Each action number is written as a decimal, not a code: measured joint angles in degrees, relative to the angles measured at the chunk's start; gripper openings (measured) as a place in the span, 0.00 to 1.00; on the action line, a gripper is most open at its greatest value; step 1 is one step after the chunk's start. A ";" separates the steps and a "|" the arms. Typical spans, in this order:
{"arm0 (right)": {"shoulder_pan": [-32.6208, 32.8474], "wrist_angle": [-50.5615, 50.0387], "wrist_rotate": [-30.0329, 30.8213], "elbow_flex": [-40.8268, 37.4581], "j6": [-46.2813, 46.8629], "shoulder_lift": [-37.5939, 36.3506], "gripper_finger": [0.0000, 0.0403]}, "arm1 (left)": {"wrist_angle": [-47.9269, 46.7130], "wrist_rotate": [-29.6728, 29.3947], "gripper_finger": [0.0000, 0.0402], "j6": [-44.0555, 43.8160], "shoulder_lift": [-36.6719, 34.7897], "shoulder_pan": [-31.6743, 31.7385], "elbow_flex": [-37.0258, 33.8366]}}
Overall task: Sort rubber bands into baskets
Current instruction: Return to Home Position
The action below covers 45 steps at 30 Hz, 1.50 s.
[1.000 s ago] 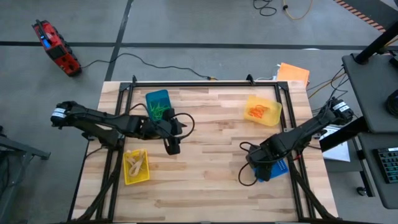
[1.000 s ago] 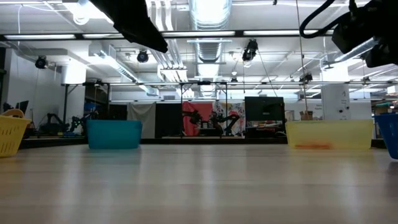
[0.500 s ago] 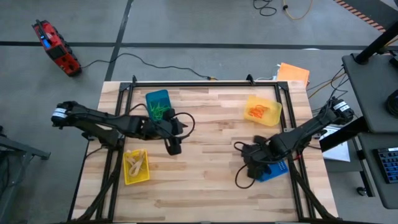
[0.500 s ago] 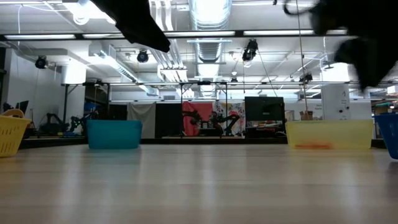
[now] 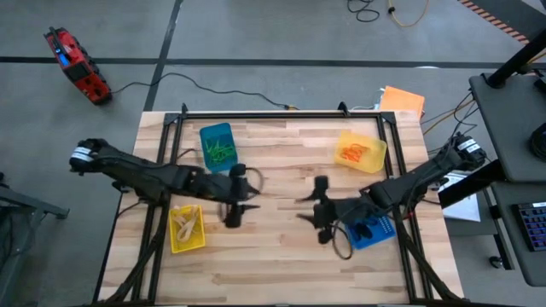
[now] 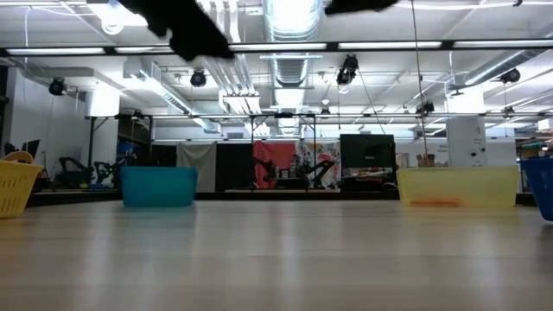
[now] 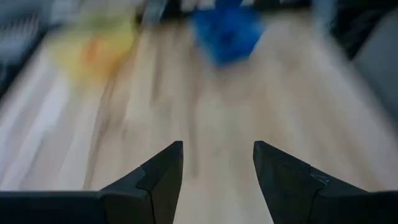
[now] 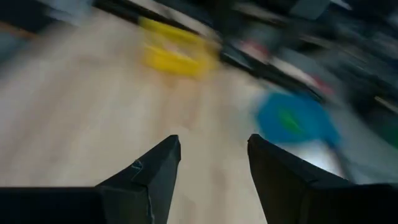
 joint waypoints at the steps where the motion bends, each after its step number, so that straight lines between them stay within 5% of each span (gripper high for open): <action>1: -1.12 1.75 -6.55 -0.03 -2.37 -0.13 0.45 | 3.30 0.88 0.45 1.46 -2.13 -0.80 -1.51; 3: -3.72 4.42 -18.70 -0.25 -5.94 -0.49 0.45 | 8.41 1.43 0.45 4.21 -7.36 -2.13 -5.30; 5: -6.28 5.34 -24.45 -0.75 -8.05 -0.63 0.45 | 12.18 1.43 0.45 6.00 -13.21 -2.76 -9.65; 11: -11.93 6.73 -26.40 -3.57 -9.91 -1.65 0.45 | 16.35 1.80 0.45 5.71 -31.83 -2.82 -20.95; 16: -15.15 11.28 -33.96 -9.08 -11.55 -5.98 0.45 | 16.64 -0.08 0.45 6.94 -44.75 -2.74 -28.15; 34: -21.11 28.70 -34.44 -41.14 -5.35 -38.94 0.45 | 17.87 -10.90 0.45 5.56 -73.03 -2.47 -47.41; 37: -21.62 32.78 -34.42 -46.84 -3.95 -44.94 0.45 | 22.73 -11.25 0.45 5.27 -73.08 -2.38 -50.80; 42: -21.87 34.46 -34.42 -54.64 -3.07 -56.63 0.45 | 16.42 -13.13 0.45 -3.24 -72.59 -2.18 -50.75; 45: -22.10 27.67 -34.66 -54.88 -3.40 -63.75 0.45 | 15.83 -13.06 0.45 -0.72 -71.62 -2.19 -50.74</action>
